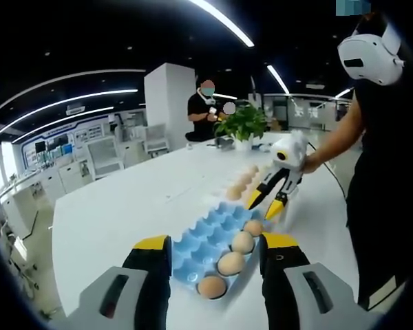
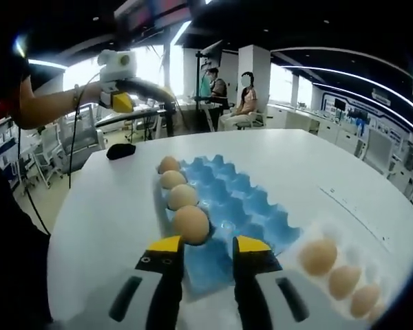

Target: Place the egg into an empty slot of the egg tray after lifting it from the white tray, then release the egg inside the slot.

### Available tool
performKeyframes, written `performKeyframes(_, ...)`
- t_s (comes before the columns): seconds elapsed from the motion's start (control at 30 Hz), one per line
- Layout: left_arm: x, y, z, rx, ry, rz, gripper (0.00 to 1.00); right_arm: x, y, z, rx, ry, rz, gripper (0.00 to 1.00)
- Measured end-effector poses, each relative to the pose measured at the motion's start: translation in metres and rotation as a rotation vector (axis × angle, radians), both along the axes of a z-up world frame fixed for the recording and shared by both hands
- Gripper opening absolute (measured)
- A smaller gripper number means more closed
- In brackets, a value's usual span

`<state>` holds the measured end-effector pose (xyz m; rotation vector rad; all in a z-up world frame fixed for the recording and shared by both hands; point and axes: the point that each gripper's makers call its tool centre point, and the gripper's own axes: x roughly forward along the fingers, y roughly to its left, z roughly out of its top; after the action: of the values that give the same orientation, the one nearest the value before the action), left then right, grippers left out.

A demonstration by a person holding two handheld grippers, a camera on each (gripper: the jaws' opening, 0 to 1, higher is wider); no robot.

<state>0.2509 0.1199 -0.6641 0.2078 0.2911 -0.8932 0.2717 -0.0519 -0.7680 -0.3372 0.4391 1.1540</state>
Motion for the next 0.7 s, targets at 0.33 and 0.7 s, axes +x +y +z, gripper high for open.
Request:
performKeyframes(0.33, 0.0, 0.001, 0.0, -0.001, 0.0, 0.003, 0.51, 0.004, -0.037, 0.008, -0.015, -0.03, -0.065, 0.28)
performKeyframes(0.7, 0.002, -0.002, 0.0, -0.004, -0.002, 0.002, 0.52, 0.004, -0.09, 0.009, -0.054, -0.037, -0.166, 0.28)
